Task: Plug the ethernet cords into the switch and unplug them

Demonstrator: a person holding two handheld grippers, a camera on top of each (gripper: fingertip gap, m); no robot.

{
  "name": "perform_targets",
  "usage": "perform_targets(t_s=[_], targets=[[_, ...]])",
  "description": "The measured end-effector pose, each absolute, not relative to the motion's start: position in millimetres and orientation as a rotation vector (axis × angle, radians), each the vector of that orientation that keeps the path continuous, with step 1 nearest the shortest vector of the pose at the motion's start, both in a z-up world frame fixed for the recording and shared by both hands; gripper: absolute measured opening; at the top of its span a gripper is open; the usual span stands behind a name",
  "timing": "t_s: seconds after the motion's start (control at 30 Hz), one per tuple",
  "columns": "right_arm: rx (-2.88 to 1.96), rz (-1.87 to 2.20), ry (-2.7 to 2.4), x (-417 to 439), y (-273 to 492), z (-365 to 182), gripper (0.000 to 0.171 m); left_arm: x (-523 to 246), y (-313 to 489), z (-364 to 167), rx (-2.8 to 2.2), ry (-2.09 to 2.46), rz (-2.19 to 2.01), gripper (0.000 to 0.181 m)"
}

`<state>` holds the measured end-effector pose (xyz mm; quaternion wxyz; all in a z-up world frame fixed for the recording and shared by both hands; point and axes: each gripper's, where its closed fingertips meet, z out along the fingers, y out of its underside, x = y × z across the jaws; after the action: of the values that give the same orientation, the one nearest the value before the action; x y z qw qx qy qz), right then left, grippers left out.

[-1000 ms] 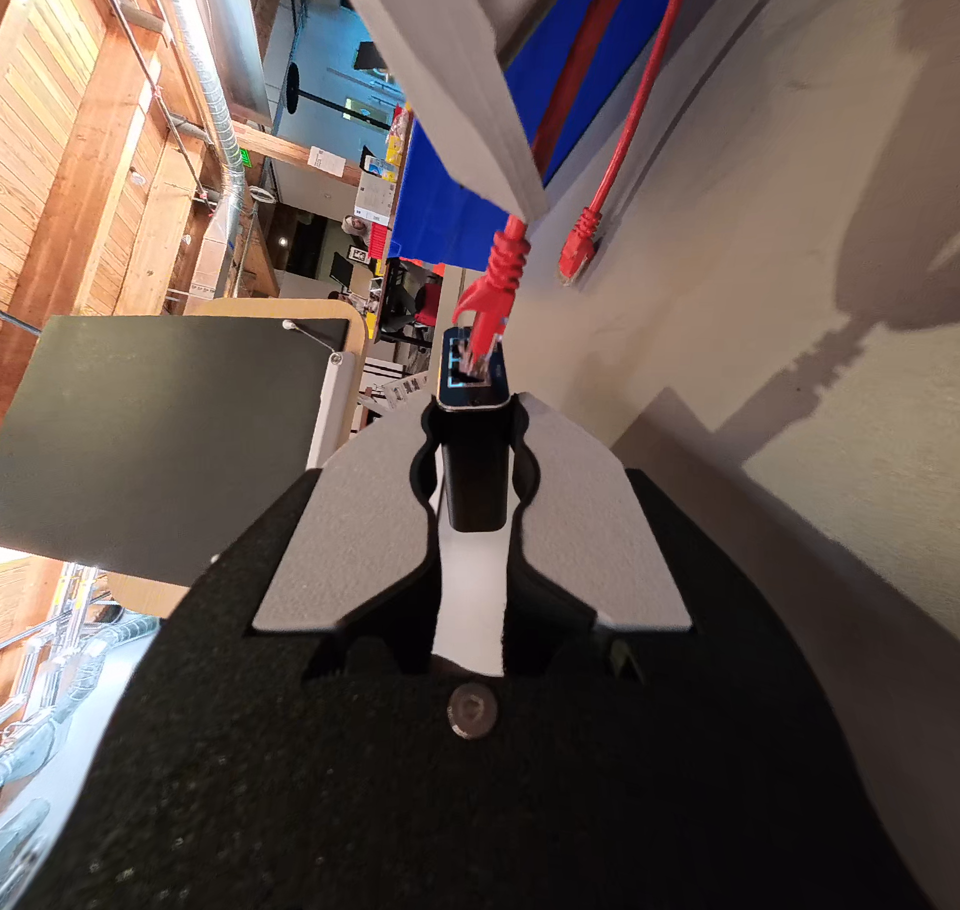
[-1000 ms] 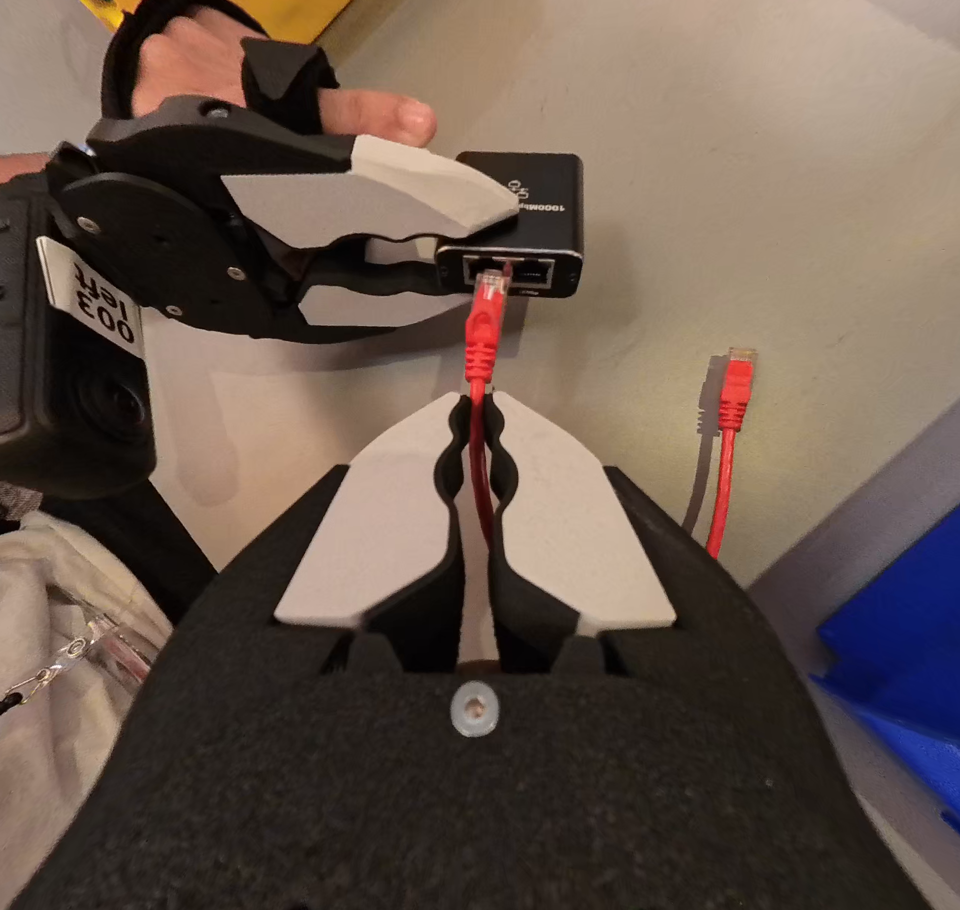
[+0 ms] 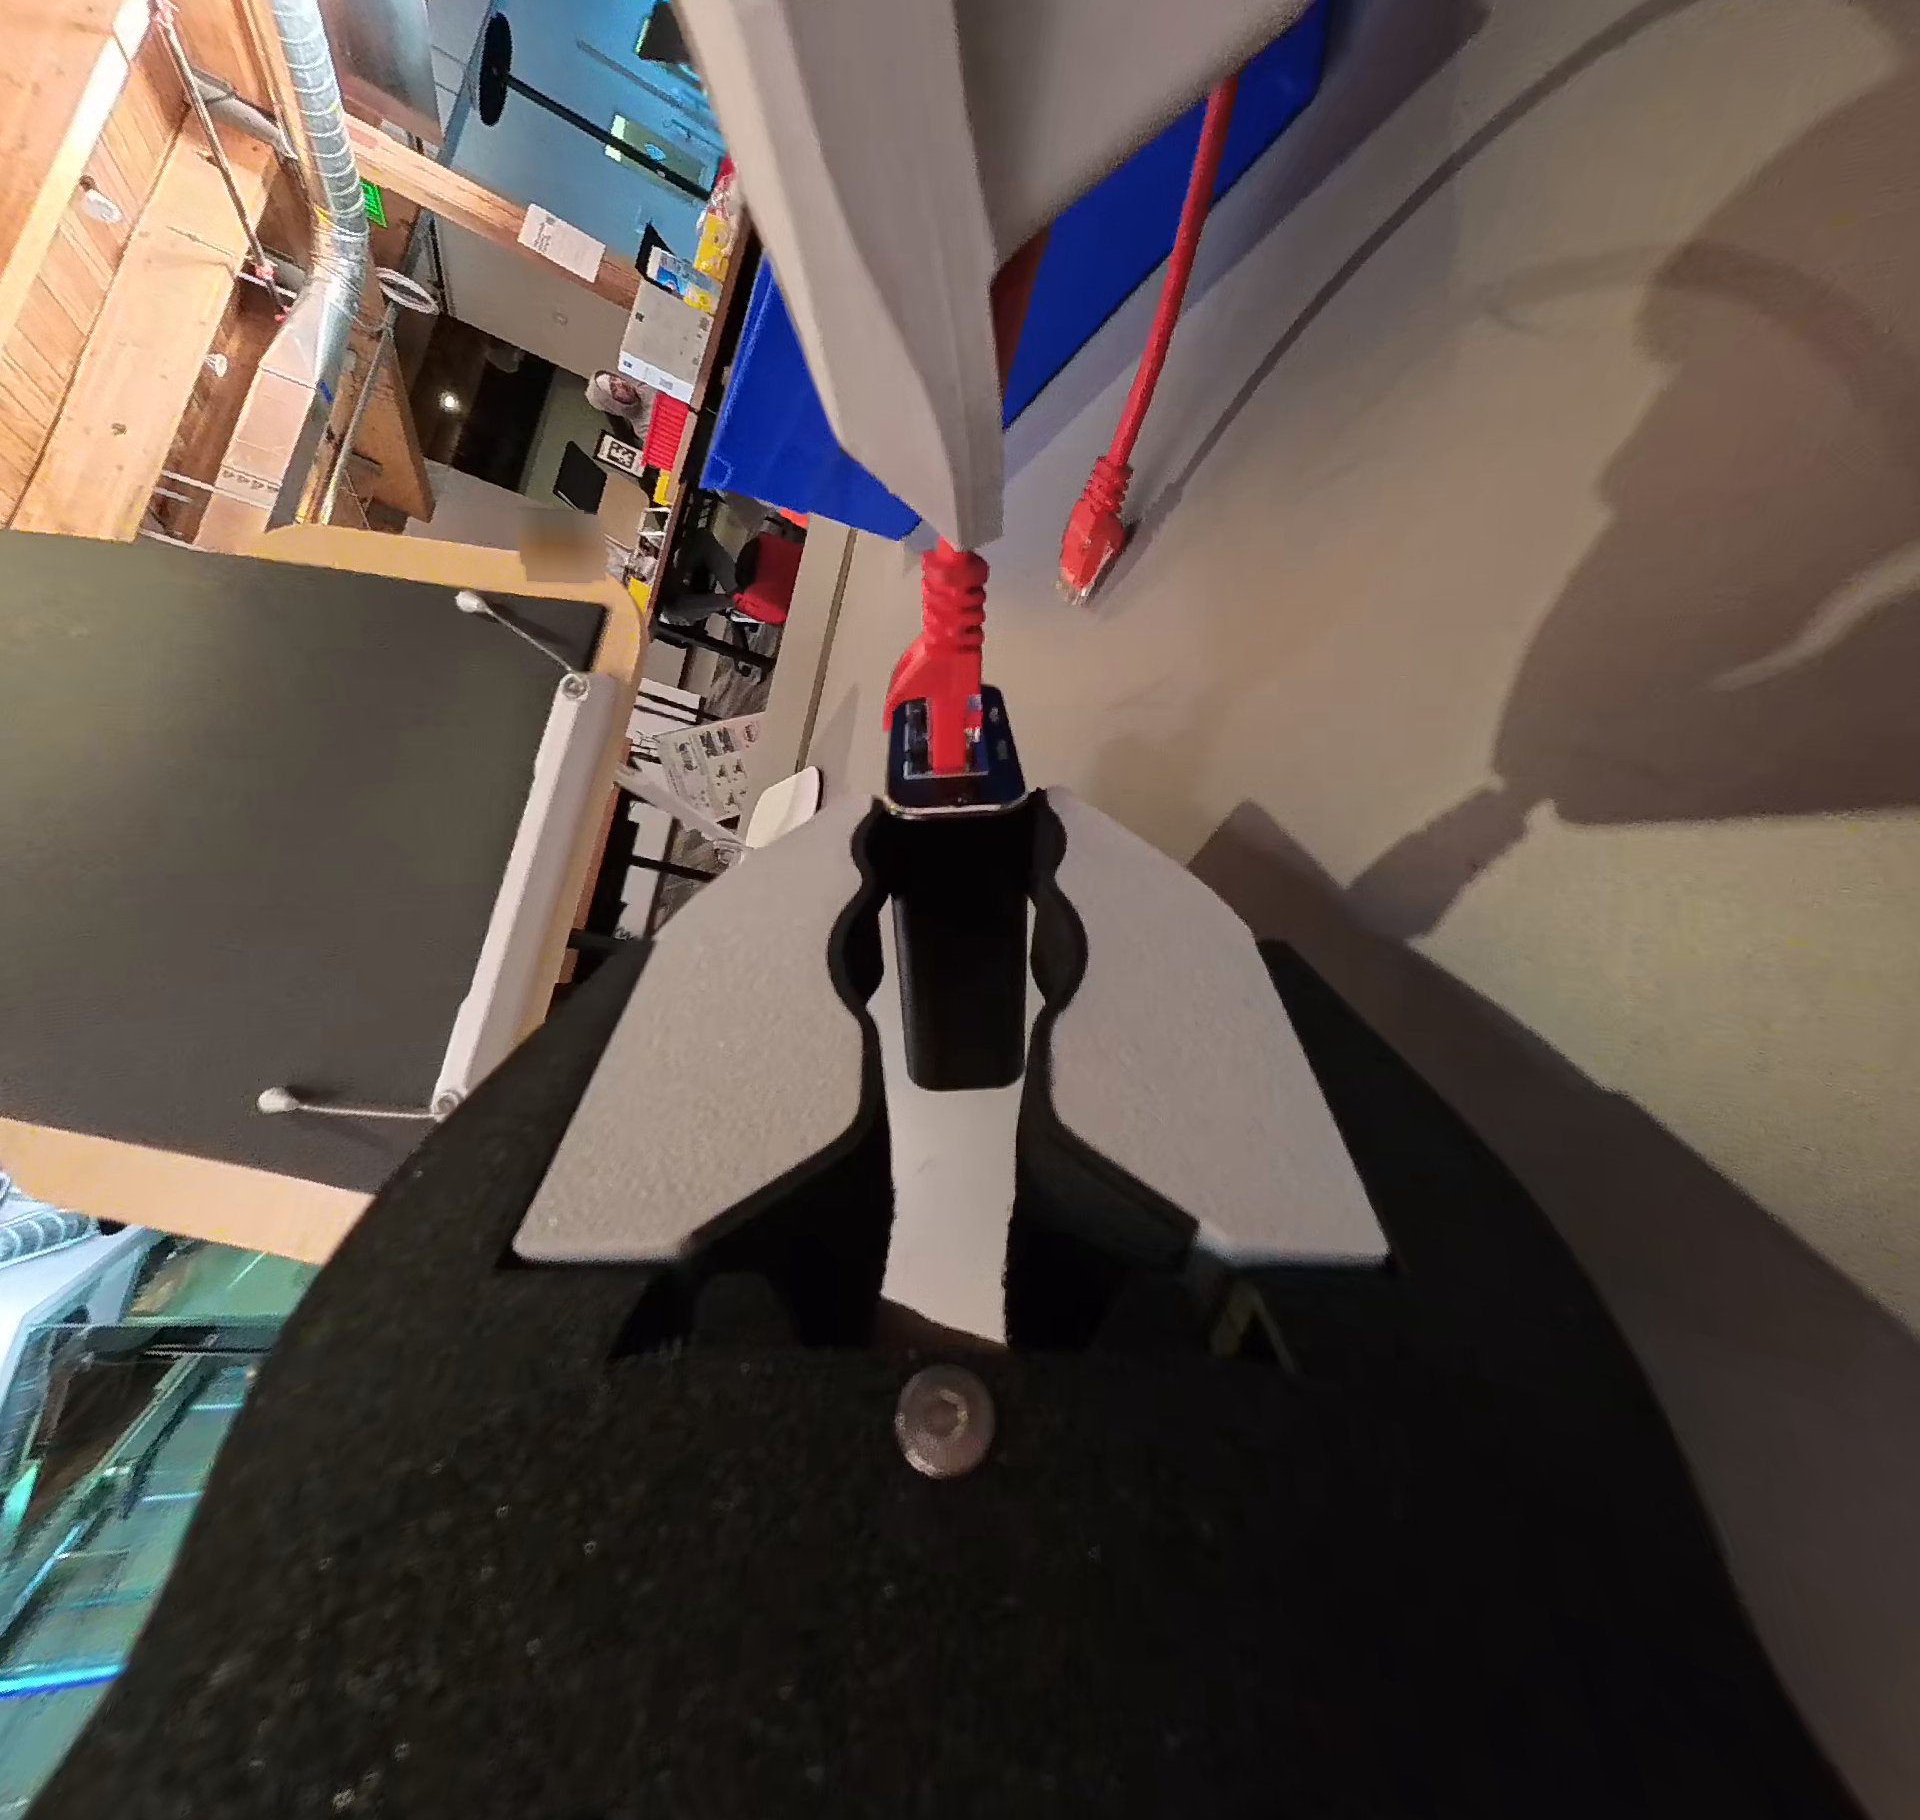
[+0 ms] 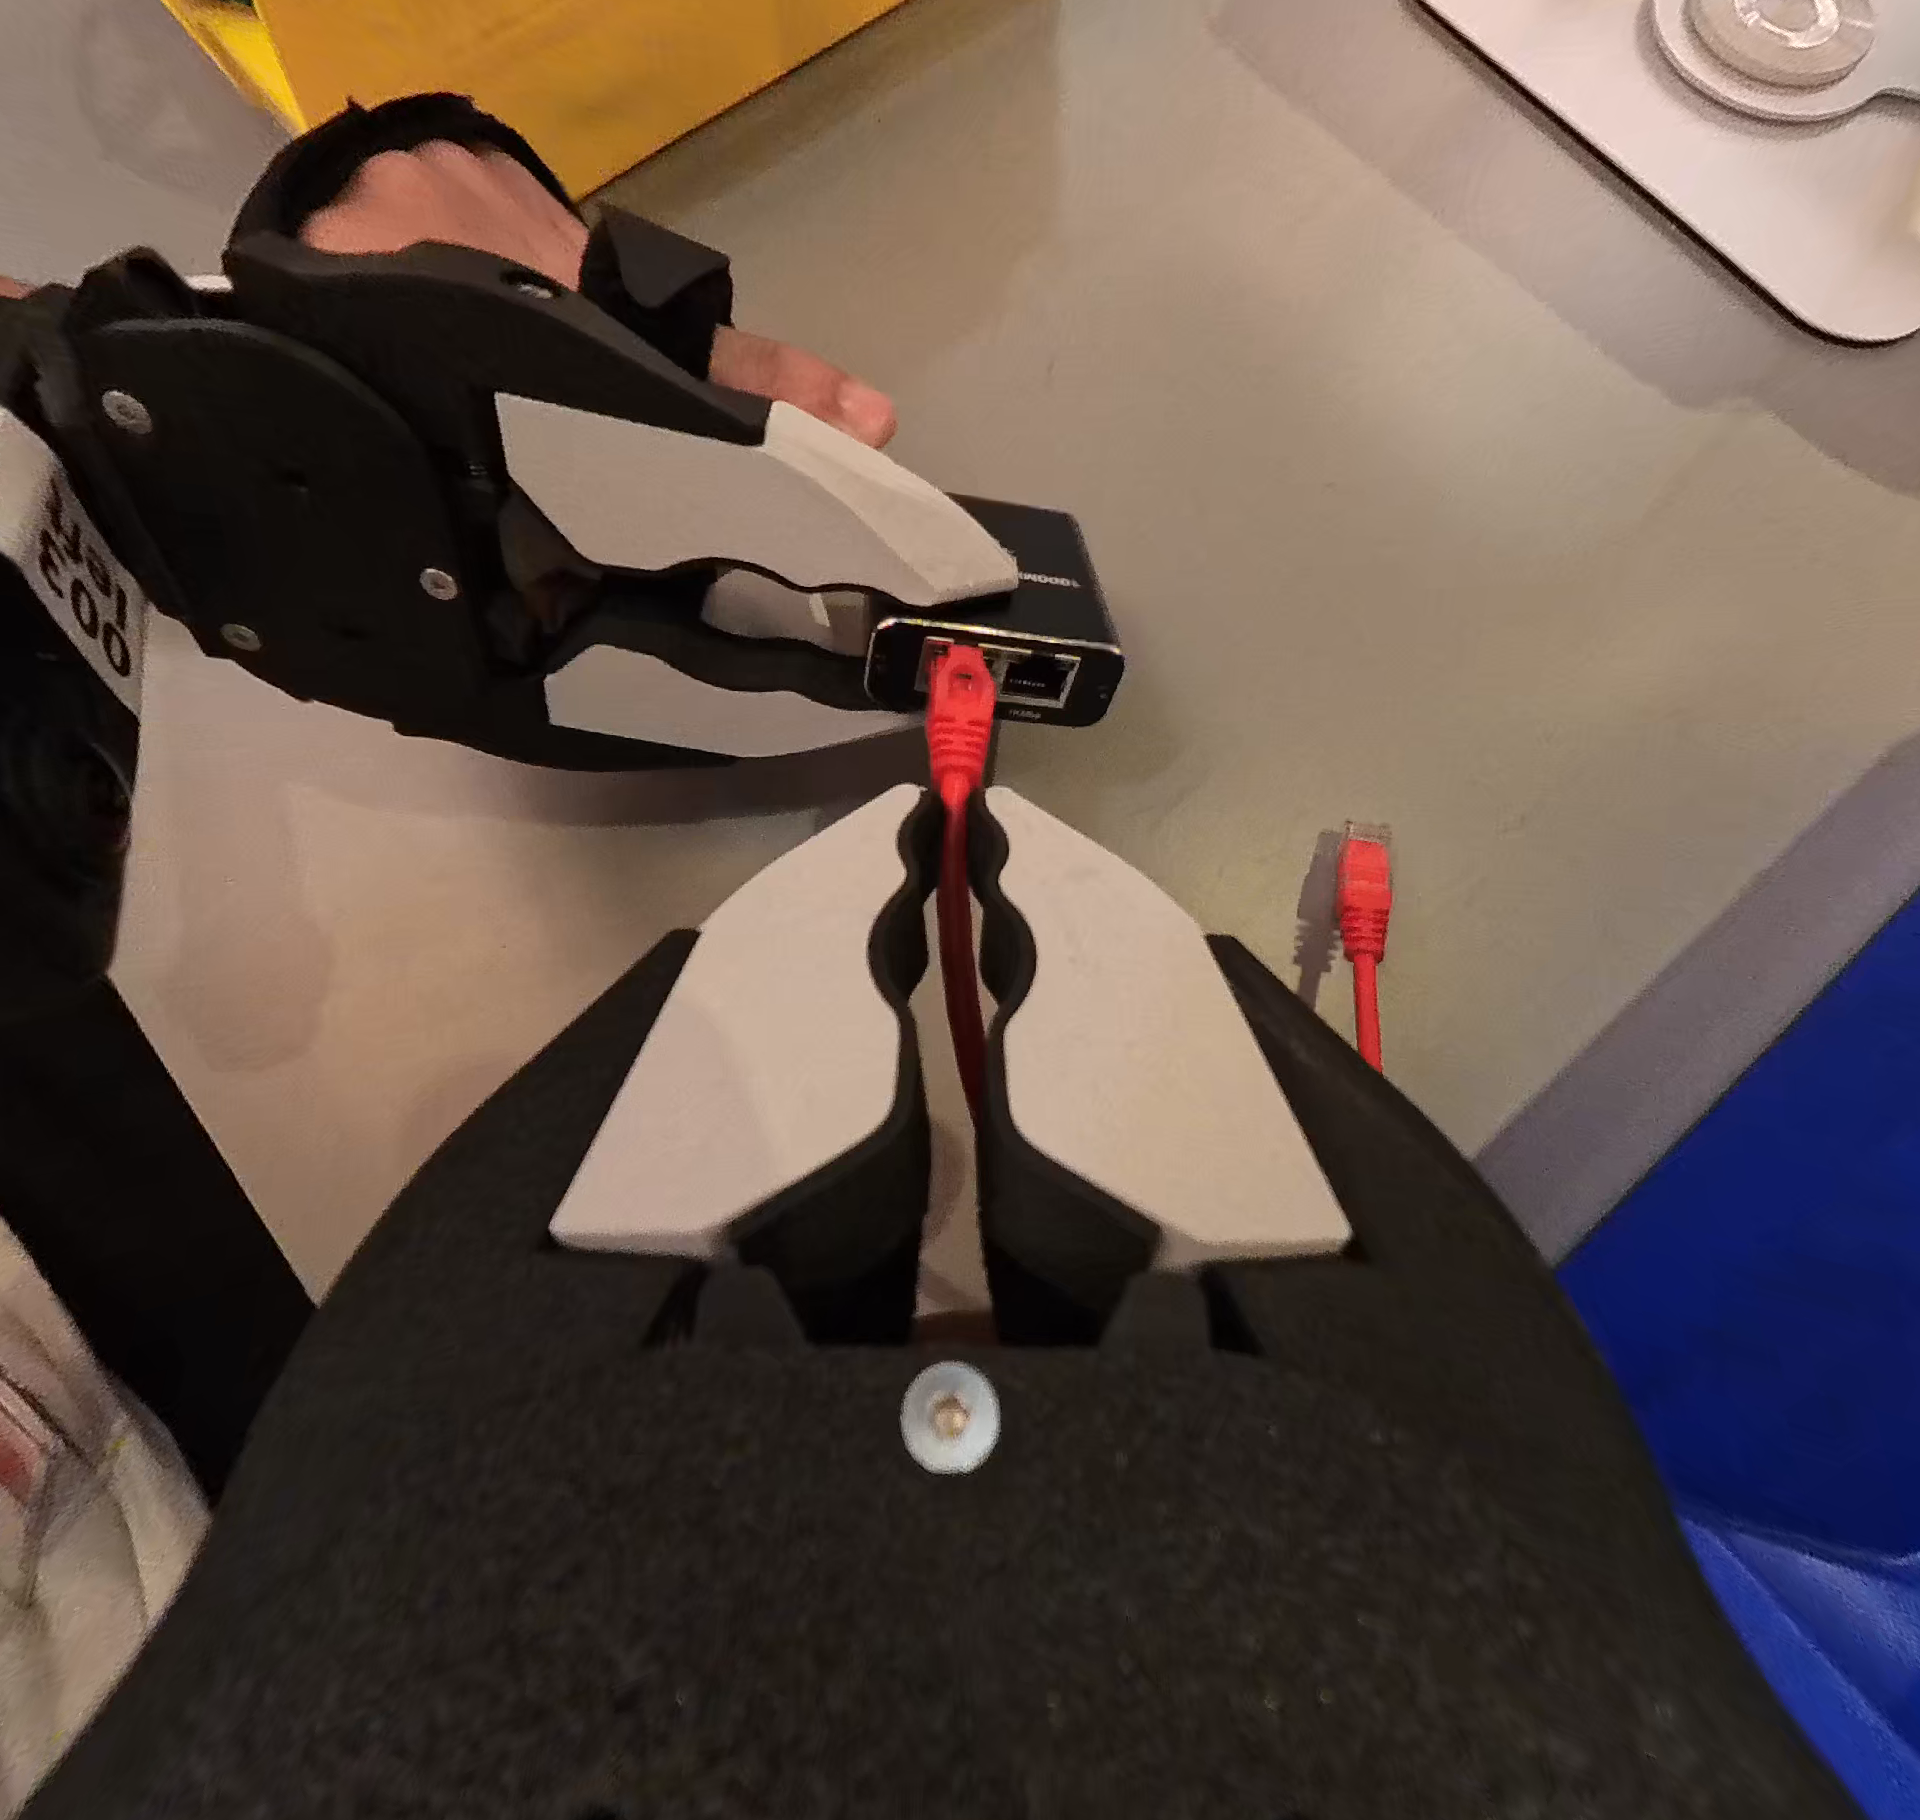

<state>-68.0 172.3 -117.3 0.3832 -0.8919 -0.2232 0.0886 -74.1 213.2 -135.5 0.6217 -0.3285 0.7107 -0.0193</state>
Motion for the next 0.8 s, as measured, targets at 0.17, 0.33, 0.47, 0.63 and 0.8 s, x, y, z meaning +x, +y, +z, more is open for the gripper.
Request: perform_targets(t_s=[0.17, 0.33, 0.47, 0.63, 0.8], targets=[[-2.258, 0.253, -0.615, -66, 172, -125, 0.004, -74, 213, -137, -0.729, 1.643, 0.006, 0.023], [-2.248, 0.251, -0.643, -61, 173, -132, 0.004, -74, 210, -138, -0.705, 1.65, 0.024, 0.023], [-2.188, 0.267, -0.616, -53, 180, -127, 0.005, -72, 208, -132, -0.719, 1.628, -0.038, 0.024], [-2.103, 0.375, -0.638, -56, 177, -112, 0.038, -73, 207, -128, -0.642, 1.618, -0.008, 0.024], [-2.116, 0.384, -0.737, -67, 179, -127, 0.013, -72, 197, -120, -0.558, 1.588, 0.02, 0.024]])
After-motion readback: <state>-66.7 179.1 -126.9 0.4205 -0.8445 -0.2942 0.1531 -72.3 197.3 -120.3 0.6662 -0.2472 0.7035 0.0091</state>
